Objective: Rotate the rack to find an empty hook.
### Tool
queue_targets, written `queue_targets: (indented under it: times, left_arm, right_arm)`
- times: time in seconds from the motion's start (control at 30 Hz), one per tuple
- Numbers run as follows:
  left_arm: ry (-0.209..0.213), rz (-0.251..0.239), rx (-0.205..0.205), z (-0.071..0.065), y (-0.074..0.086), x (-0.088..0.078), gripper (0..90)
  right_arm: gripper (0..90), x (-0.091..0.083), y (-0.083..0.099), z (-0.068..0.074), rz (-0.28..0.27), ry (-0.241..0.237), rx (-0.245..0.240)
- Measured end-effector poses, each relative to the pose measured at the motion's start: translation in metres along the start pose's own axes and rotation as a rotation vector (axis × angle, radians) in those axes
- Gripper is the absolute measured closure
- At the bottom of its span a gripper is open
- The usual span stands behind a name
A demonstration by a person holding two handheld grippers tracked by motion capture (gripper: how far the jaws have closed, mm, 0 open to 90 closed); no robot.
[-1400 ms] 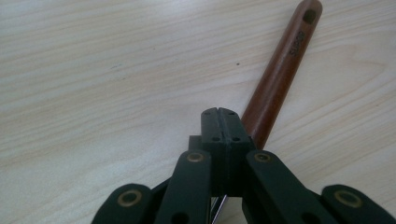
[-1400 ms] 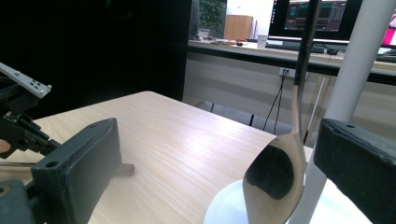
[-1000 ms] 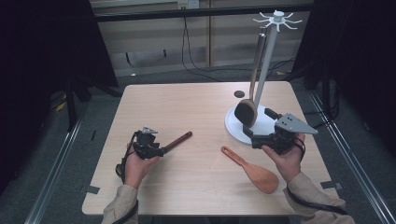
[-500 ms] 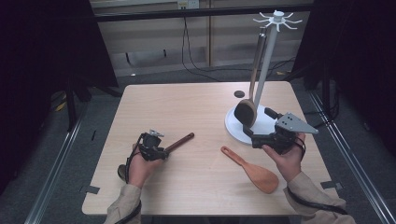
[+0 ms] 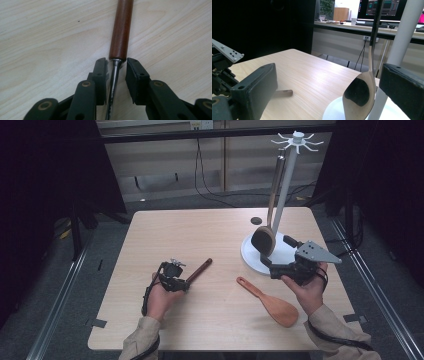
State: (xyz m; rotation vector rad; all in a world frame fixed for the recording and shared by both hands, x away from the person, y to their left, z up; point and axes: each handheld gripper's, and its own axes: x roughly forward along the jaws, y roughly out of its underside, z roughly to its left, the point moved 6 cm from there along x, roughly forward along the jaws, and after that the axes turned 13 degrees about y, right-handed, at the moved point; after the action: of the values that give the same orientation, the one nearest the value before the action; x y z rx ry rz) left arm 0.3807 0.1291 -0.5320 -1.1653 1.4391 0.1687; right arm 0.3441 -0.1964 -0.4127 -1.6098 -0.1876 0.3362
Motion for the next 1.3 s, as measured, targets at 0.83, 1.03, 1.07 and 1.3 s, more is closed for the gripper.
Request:
queue_targets:
  times: [0.83,1.03,1.07,1.3]
  left_arm:
    - [0.013,0.109,0.065,-0.005,-0.003,0.001,84.1]
    - [0.019,0.052,0.032,-0.006,-0.006,-0.003,84.5]
    - [0.023,0.028,0.02,-0.006,-0.008,-0.006,84.5]
    - [0.058,-0.104,0.009,-0.015,-0.021,-0.023,84.9]
  right_arm:
    - [1.2,0.001,0.009,0.001,0.036,-0.005,-0.014]
    - [1.3,0.002,0.013,0.005,0.052,-0.015,-0.015]
    - [1.2,0.003,0.013,0.006,0.051,-0.02,-0.017]
    - [1.0,0.006,0.02,0.01,0.091,-0.047,0.001]
